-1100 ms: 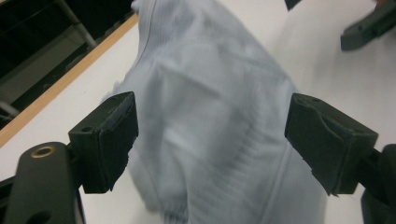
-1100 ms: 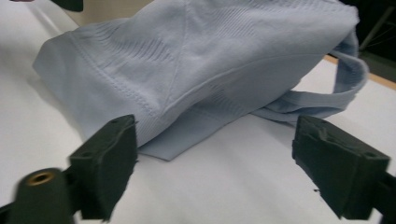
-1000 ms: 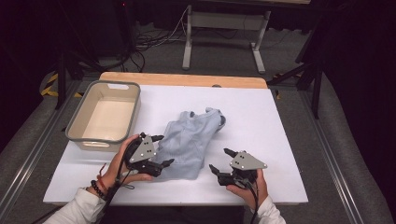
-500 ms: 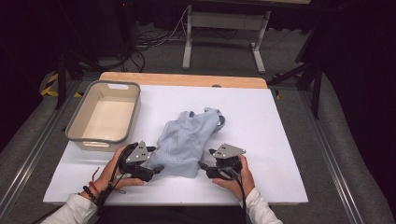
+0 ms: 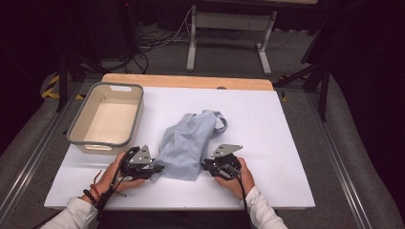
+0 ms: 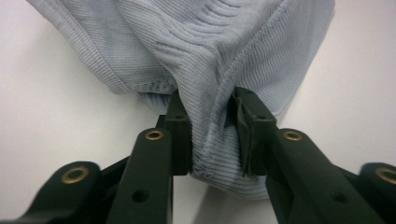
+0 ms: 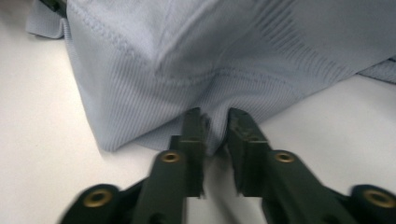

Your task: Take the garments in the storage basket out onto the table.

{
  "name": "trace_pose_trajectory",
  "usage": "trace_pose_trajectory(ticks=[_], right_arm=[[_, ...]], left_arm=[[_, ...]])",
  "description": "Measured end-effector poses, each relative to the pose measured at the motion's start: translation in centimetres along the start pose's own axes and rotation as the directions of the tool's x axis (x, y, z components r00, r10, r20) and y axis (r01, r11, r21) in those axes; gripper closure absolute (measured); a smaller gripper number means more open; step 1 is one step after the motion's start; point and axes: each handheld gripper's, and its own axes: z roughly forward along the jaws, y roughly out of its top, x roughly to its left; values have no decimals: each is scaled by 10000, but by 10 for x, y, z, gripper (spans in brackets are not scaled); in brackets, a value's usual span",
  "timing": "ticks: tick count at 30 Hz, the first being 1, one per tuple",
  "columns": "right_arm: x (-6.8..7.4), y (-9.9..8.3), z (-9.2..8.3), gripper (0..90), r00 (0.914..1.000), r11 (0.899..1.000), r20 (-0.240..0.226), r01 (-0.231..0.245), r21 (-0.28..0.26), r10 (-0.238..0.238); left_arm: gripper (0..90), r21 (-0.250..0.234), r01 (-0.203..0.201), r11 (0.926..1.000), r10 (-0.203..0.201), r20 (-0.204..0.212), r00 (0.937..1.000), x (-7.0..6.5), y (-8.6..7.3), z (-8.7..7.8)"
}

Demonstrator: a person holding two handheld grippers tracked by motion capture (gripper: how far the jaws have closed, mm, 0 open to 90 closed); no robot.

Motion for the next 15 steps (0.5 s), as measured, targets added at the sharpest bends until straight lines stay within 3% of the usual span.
trace_pose_trajectory(ticks=[6,12,15], right_arm=[[-1,-4,-9,870,10000,9999,62,-67,-111,67],[-1,-7,-34,870,9996,9985,255,-97,-535,111],[5,-8,-52,869,9979,9972,642,-3,-743,51]], left_arm=[[738,-137,-22,9999,17,-370,9993,-1,-2,-6],[736,-526,-82,9986,57,-479,9988,-3,1,-12],[720,-638,-278,9976,245,-527,9983,-8,4,-14]])
